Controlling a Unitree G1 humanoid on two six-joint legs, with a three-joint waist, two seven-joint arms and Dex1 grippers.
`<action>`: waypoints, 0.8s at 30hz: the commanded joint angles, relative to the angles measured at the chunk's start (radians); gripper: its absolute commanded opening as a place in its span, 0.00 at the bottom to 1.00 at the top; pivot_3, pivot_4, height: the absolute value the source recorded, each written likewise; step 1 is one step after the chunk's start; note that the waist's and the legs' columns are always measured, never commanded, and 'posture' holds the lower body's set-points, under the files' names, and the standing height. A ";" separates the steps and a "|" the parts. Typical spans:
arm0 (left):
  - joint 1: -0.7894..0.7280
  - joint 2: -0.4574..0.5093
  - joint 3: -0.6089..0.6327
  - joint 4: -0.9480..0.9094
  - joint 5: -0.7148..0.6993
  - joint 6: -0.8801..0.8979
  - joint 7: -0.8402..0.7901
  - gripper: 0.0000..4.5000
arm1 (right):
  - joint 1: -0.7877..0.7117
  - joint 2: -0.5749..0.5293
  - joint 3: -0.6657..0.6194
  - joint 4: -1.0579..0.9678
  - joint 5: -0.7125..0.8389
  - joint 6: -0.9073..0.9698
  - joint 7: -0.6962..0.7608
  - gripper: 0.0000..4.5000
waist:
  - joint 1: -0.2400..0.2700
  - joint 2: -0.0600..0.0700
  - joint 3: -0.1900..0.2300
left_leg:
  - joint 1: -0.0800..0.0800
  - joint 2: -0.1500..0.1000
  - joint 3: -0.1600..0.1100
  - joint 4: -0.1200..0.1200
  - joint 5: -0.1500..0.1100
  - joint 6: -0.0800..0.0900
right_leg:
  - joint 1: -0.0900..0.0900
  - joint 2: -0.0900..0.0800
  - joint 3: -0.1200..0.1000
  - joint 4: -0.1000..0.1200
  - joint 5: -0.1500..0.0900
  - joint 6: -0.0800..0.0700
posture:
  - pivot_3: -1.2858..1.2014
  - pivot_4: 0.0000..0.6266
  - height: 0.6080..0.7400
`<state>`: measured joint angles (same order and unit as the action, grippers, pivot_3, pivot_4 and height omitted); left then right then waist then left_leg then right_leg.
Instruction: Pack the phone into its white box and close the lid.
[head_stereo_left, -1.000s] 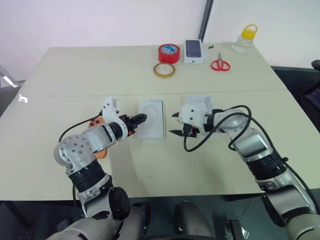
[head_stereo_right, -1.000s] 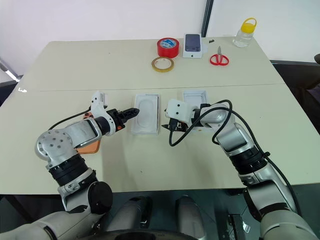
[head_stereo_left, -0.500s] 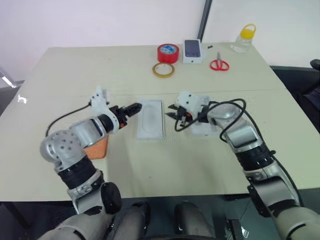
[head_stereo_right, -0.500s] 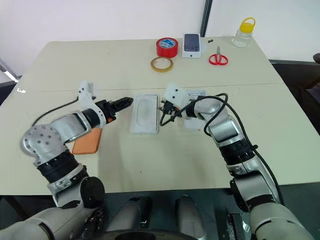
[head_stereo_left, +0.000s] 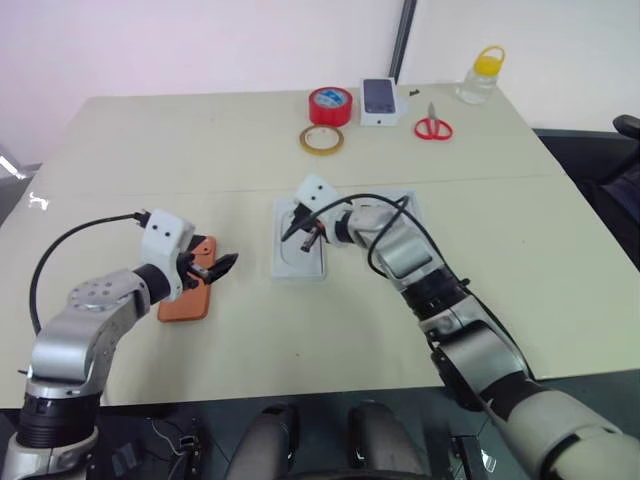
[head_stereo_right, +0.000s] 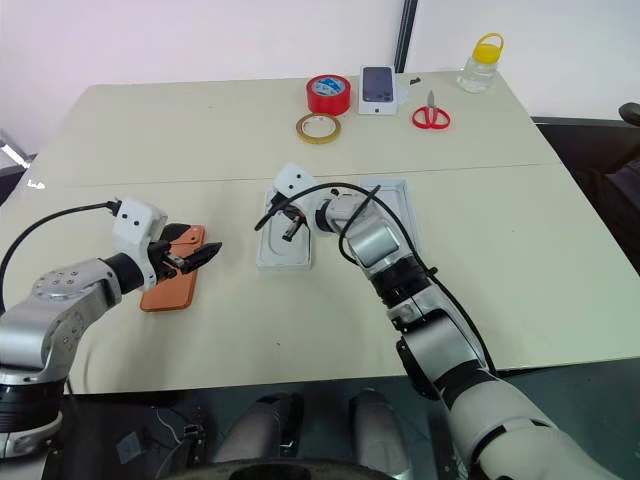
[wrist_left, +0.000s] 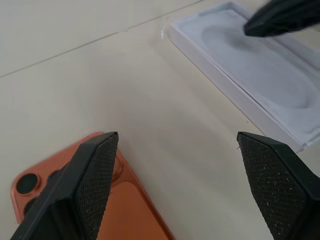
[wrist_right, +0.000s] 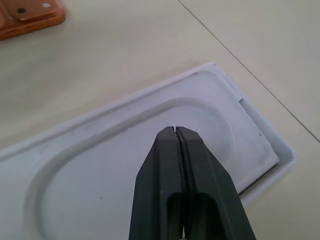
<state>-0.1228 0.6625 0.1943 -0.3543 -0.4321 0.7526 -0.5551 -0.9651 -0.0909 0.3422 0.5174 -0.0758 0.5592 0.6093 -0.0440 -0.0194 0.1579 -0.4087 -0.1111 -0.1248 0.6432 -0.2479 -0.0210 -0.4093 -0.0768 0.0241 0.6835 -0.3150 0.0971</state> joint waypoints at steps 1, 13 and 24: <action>0.033 0.017 0.030 -0.012 0.009 -0.044 -0.021 0.89 | -0.078 0.057 -0.015 0.123 -0.016 -0.042 -0.053 0.01 | -0.002 0.000 0.000 | 0.000 0.000 0.000 0.000 0.000 0.000 | 0.000 0.000 0.000 0.000 0.000 0.000 | 0.52 0.24 1.00; 0.076 -0.019 0.040 -0.053 -0.003 -0.032 0.010 0.89 | -0.067 0.026 0.051 0.174 -0.098 -0.037 0.001 0.01 | -0.001 0.001 0.000 | 0.000 0.000 0.000 0.000 0.000 0.000 | 0.000 0.000 0.000 0.001 0.000 0.000 | 0.52 0.24 1.00; 0.047 -0.025 0.032 -0.050 -0.006 -0.010 0.023 0.89 | -0.001 -0.064 0.143 -0.013 -0.198 0.019 0.045 0.01 | 0.000 0.001 0.000 | 0.000 0.000 0.000 0.000 0.000 0.000 | 0.000 0.000 0.000 0.001 0.000 0.000 | 0.52 0.24 1.00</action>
<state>-0.0573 0.6298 0.2108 -0.3694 -0.4275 0.7394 -0.5367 -0.9725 -0.1415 0.4677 0.5319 -0.2473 0.5664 0.6488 -0.0436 -0.0183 0.1582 -0.4085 -0.1112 -0.1251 0.6431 -0.2479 -0.0209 -0.4094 -0.0768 0.0240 0.6841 -0.3150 0.0971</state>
